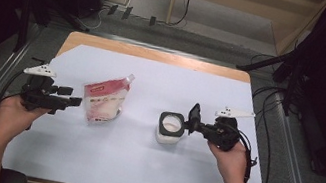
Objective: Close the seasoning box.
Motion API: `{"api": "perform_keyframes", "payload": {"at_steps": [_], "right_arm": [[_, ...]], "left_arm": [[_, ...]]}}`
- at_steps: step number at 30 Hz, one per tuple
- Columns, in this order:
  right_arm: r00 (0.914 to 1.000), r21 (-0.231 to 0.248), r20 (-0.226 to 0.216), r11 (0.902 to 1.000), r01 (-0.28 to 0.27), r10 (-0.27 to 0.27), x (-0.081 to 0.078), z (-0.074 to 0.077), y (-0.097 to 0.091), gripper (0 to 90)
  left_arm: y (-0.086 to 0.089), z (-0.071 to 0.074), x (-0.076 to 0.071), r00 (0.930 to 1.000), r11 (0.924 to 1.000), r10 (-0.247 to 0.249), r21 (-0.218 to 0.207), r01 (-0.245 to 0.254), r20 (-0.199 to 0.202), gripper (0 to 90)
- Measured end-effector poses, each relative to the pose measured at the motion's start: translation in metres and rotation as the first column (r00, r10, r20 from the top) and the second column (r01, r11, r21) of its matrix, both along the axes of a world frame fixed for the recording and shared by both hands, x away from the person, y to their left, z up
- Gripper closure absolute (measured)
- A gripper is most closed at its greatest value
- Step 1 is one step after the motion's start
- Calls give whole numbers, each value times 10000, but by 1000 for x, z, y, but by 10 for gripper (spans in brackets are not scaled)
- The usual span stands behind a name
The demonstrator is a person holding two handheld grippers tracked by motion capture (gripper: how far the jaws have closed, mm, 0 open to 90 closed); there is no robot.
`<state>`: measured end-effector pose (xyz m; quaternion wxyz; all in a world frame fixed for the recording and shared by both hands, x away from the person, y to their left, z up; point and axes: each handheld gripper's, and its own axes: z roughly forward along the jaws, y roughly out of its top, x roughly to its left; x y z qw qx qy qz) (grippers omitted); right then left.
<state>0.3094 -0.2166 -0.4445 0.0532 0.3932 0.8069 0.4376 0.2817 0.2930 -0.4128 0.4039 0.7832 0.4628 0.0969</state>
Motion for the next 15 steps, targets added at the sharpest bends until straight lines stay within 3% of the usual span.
{"api": "perform_keyframes", "payload": {"at_steps": [5, 10, 15], "right_arm": [[10000, 369, -64, 9993, 52, -50, 11, -1, -1, 900], [9999, 301, 99, 9995, 134, -137, 19, -1, 1, 900], [9995, 466, 189, 9986, 257, -266, 17, 3, 0, 900]], "left_arm": [[-1, 0, 0, 10000, 10000, 17, 37, -17, 25, 414], [-1, 4, -1, 9998, 9997, -176, -152, 176, 59, 415], [-2, 4, -1, 9998, 9998, -197, -37, 197, 47, 414]]}}
